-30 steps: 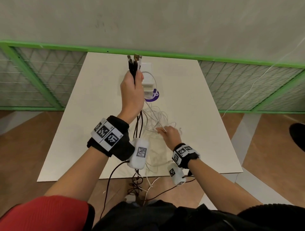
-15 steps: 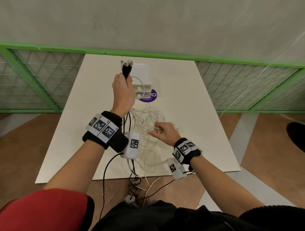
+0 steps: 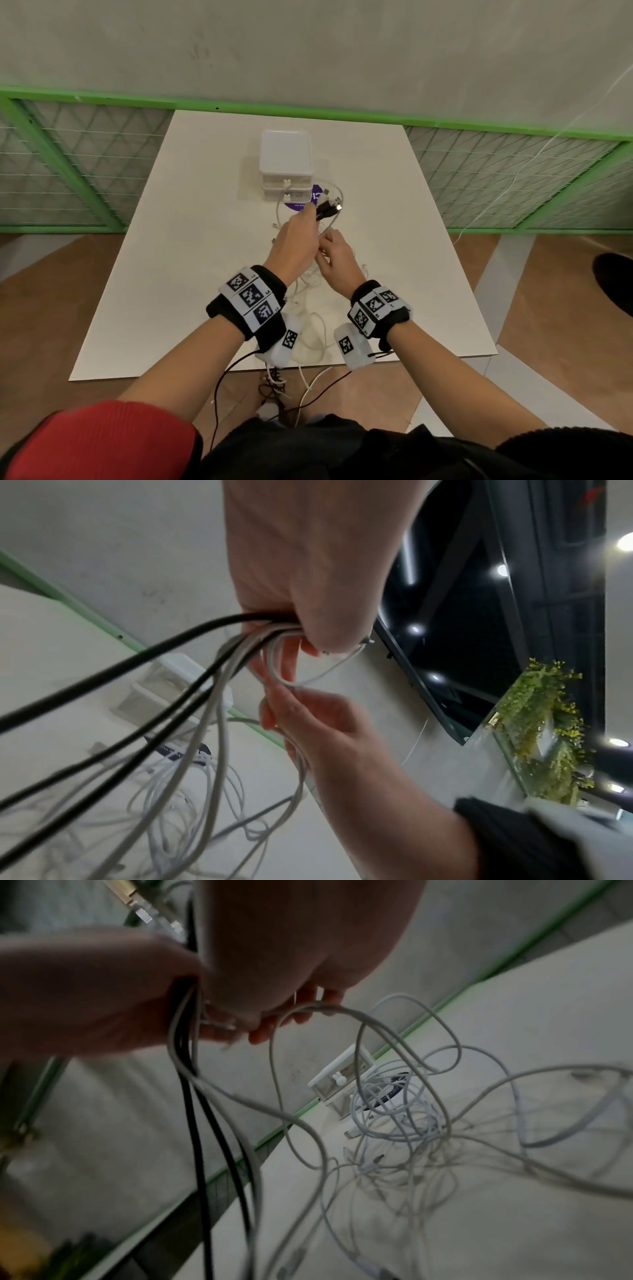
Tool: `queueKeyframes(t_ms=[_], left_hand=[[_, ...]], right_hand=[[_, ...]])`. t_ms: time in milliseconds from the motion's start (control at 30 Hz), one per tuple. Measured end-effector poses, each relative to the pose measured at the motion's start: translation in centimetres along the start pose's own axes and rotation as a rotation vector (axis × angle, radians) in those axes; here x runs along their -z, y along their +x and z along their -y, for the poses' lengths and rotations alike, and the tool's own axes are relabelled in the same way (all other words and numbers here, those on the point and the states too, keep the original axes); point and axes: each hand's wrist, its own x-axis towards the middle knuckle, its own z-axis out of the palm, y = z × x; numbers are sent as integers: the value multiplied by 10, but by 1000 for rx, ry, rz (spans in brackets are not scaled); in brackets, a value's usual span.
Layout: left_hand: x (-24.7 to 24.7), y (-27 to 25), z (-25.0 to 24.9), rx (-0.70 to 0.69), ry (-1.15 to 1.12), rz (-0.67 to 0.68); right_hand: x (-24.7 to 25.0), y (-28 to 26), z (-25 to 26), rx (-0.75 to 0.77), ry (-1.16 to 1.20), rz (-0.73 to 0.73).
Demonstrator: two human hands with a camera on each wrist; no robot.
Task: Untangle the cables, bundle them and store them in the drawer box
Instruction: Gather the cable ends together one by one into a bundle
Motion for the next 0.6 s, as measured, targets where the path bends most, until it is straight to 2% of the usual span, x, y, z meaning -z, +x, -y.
queueKeyframes(t_ms=[67,200,400,500,600], left_hand=[[3,4,5,-10,58,-22],[3,5,6,-93,136,85],[4,8,13,22,109,67],[14,12,15,64,62,-27],[32,17,14,65,-32,-170]], right_hand=[[-2,-2,-3,2,-18,-52],[-1,-1,-11,-6,-72,-120],[-5,0,0,8,-8,-145],[-7,-3,-7,-37,-34,-103],[-9,-11,-26,-165,-13,-87]])
